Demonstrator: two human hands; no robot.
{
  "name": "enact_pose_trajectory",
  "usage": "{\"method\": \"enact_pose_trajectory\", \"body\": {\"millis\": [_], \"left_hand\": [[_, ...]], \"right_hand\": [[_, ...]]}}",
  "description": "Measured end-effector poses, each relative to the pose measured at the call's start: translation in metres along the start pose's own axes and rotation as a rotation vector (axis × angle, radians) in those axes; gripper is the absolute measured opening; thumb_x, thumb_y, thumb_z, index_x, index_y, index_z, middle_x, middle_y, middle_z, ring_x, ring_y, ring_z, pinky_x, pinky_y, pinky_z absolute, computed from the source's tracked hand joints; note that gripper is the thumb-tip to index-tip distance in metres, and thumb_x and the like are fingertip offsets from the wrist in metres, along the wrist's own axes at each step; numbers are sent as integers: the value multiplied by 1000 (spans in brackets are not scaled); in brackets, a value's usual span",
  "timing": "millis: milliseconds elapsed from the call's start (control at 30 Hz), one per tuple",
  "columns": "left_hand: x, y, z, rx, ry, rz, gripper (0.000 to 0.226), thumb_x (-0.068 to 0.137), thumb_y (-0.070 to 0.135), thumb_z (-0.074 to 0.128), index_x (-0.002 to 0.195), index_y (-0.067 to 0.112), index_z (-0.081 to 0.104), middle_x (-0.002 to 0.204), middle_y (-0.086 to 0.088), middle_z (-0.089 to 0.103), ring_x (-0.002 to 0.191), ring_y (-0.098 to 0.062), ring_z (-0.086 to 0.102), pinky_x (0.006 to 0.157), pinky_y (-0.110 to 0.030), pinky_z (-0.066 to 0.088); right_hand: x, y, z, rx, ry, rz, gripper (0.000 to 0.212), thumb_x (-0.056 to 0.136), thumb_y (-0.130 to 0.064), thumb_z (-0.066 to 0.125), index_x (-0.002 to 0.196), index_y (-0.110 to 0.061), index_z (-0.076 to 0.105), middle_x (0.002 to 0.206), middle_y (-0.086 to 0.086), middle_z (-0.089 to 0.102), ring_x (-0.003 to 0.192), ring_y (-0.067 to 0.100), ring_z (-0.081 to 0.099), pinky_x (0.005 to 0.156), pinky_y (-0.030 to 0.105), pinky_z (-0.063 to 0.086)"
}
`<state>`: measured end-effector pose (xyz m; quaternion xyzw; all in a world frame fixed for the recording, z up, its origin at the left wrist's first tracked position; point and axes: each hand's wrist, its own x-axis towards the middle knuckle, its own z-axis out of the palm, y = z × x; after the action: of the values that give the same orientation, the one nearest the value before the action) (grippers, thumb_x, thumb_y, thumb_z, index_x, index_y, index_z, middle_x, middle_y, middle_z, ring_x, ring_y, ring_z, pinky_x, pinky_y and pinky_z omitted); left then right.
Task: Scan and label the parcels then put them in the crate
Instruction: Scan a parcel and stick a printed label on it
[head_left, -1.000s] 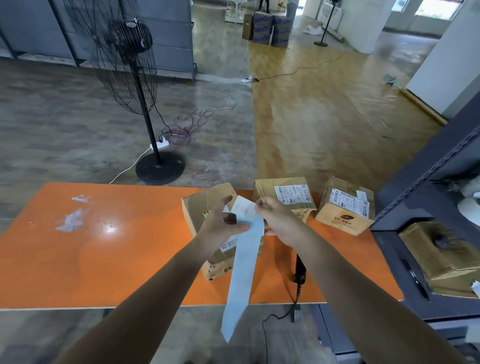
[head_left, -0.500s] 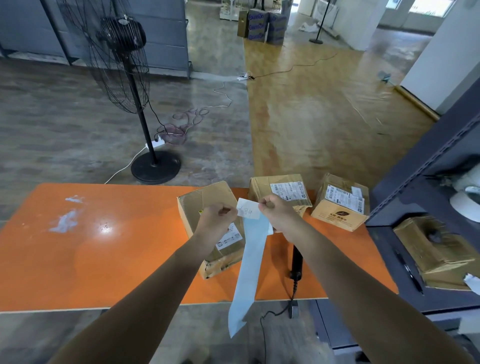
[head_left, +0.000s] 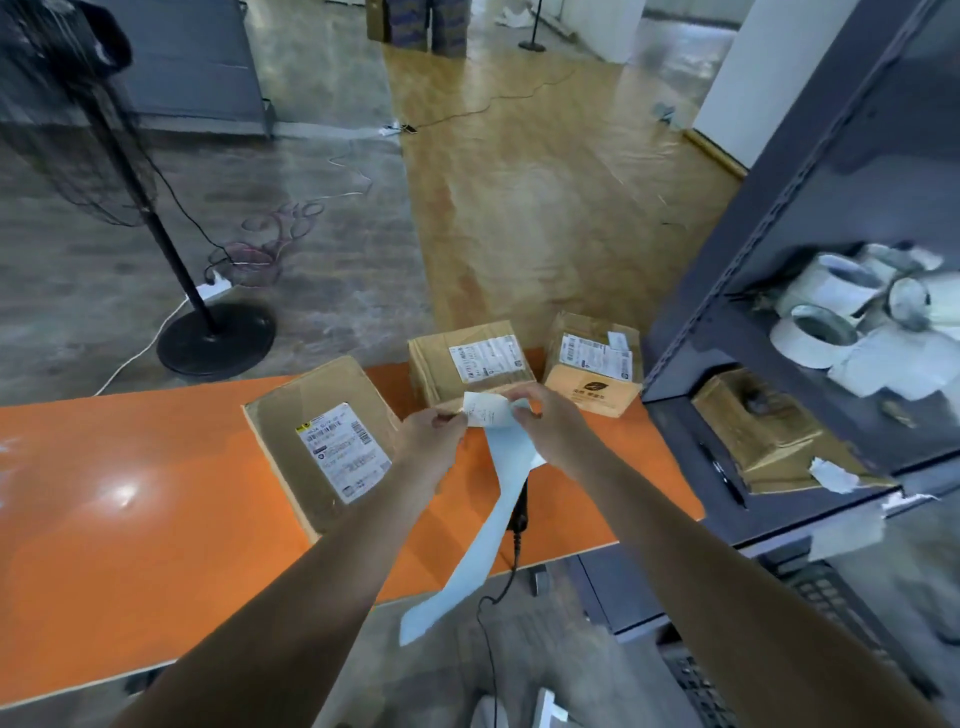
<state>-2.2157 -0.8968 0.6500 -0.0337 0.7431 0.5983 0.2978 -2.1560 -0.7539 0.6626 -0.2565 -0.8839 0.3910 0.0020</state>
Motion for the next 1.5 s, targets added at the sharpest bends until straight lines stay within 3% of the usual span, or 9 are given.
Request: {"method": "enact_pose_trajectory", "body": {"millis": [67,233,400,500,967,1100,1200,1300,1500], "left_hand": [[5,-2,18,19,4,-11,21,88,19,58,68,15,57,65,-5,55,64,-20,50,63,-33,42],[13,-6,53,34,-32,-15,20,94,15,57,75,17,61,82,-9,60,76,-21,56,60,-28,43],[21,-13,82,9,-47,-105,11,94,13,58,86,10,65,81,-4,62,73,-14,59,60,-24,45],[25,-18,94,-16,-47,-153,14,95,11,59,82,10,63,79,-4,58,68,-13,55,59,-22,43],[39,-37,91,-18,5,-248,7,96,17,59,98,10,61,90,-3,62,80,-13,58,74,-29,48],[40,-39,83,-20,10,-239,11,95,18,60,84,16,61,88,-1,63,80,-12,60,78,-31,47],[40,-38,74,-33,8,-231,10,95,19,61,85,16,63,87,-1,65,76,-10,61,74,-30,48],[37,-34,60,-62,12,-211,7,94,19,62,89,14,64,87,0,66,77,-10,62,65,-27,48],[28,-26,23,-96,26,-142,9,94,18,62,95,9,65,83,-2,64,74,-11,60,65,-25,48]], "right_hand": [[-3,16,-8,-12,11,32,26,102,-18,48,126,-24,58,108,8,59,58,12,45,48,23,33],[-1,60,-26,-34,97,148,45,101,-19,48,143,-27,36,86,15,57,63,25,49,55,32,37],[8,108,-29,-173,141,233,45,96,-22,56,137,-24,38,105,12,64,94,35,62,76,40,51],[12,133,-19,-257,97,227,42,93,-26,58,131,-27,39,106,8,68,98,34,63,86,45,50],[22,158,16,-310,29,244,41,88,-39,67,118,-28,43,94,-5,69,88,22,65,82,34,30],[24,154,15,-219,9,275,43,86,-48,67,118,-26,48,102,-7,63,98,17,59,84,36,32],[26,142,14,-158,110,233,33,95,-46,52,115,-20,59,110,-4,64,107,18,58,91,38,43],[29,120,14,124,104,221,37,99,-38,48,102,-7,67,102,10,70,97,27,64,85,43,52],[29,62,25,548,-9,237,12,96,-28,60,90,-19,64,84,2,67,74,14,60,76,33,51]]}}
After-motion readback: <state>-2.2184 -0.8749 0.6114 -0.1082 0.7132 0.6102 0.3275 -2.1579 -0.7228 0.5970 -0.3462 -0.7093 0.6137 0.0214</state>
